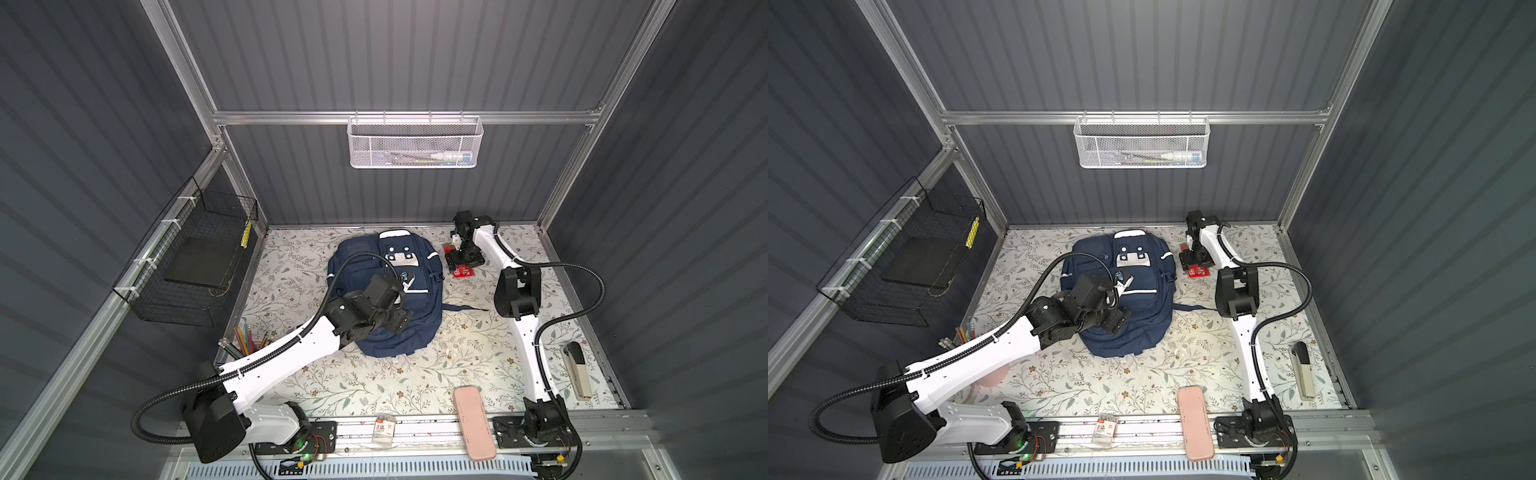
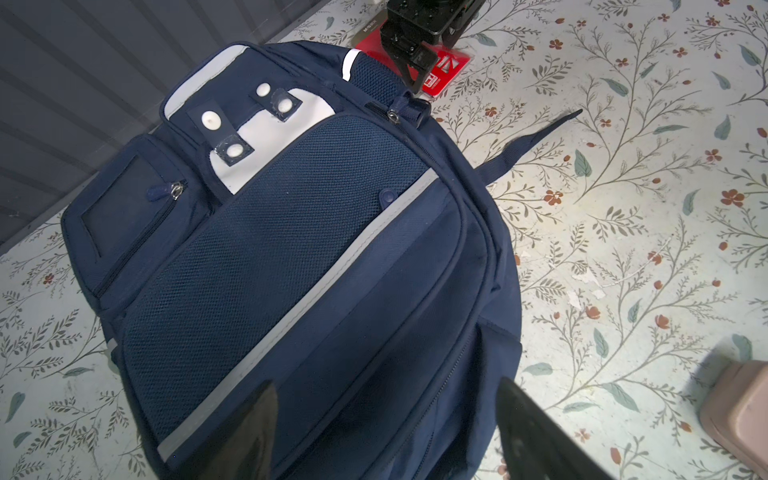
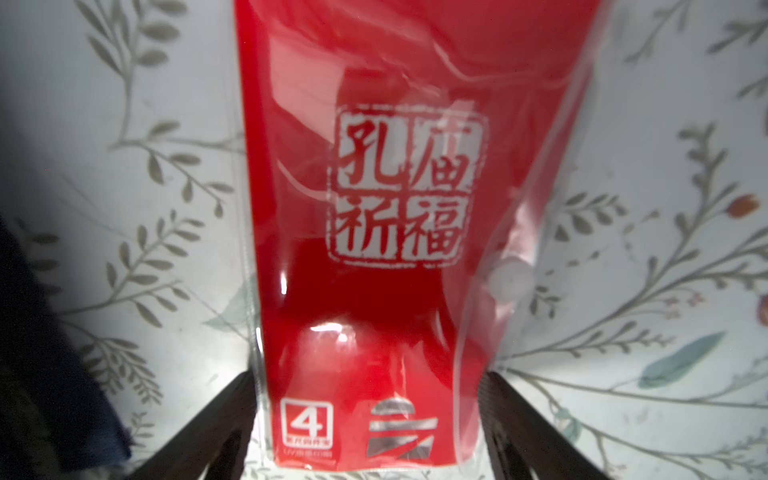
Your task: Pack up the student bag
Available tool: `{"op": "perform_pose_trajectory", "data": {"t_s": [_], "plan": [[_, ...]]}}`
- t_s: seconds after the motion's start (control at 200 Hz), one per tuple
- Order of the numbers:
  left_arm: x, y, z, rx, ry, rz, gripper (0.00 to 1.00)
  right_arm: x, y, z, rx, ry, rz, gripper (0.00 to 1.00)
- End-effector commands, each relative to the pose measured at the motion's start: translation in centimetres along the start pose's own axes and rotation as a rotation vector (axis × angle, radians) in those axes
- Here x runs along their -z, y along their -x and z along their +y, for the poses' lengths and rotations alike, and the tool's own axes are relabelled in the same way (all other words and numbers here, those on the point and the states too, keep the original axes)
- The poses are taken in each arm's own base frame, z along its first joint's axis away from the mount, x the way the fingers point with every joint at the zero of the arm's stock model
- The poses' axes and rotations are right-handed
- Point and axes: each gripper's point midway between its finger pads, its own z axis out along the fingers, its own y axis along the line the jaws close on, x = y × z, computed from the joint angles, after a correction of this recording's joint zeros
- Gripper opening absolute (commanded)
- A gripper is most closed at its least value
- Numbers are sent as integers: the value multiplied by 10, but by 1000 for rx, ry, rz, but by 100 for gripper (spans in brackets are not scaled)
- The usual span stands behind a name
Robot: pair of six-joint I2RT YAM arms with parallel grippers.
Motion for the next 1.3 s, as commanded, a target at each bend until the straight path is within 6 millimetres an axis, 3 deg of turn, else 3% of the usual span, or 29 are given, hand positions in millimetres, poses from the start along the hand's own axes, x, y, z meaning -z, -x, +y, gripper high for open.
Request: {"op": "perform_pose_trajectory", "data": {"t_s": [0.0,0.13,0.38,0.455,0.625,0.725,0.84,0.881,0.951,0.986,1.081,1.111,1.186,1.291], "plan": [[10,8,3,4,-4,-35,83,-3,-50,8,-28,20,165,80],[12,17,2,54,-15,-57,83,4,-90,9,-97,3,222,80],[20,59,-24,164,-181,-150,89,31,-167,14,-270,20,223,81],[19,75,-40,201,-270,-176,100,43,-173,16,-322,60,168,83],[4,104,-53,385,-350,-197,100,58,-178,36,-337,190,133,93],[-5,123,-63,480,-414,-213,99,70,-169,32,-412,260,18,95],[-37,133,-76,576,-466,-212,79,86,-151,14,-559,403,-129,95],[-55,130,-80,611,-469,-193,73,91,-147,6,-594,429,-165,95],[-85,121,-92,615,-482,-140,53,91,-144,-3,-646,480,-195,95],[-95,127,-94,616,-472,-144,52,91,-143,-6,-662,495,-209,94],[-139,110,-94,611,-389,-90,37,84,-141,-15,-698,504,-229,91],[-150,106,-96,604,-377,-71,36,83,-139,-18,-711,518,-238,90],[-175,100,-106,573,-379,-38,22,77,-134,-26,-744,557,-267,89],[-205,86,-129,463,-351,35,19,67,-129,-37,-776,590,-273,81]]}}
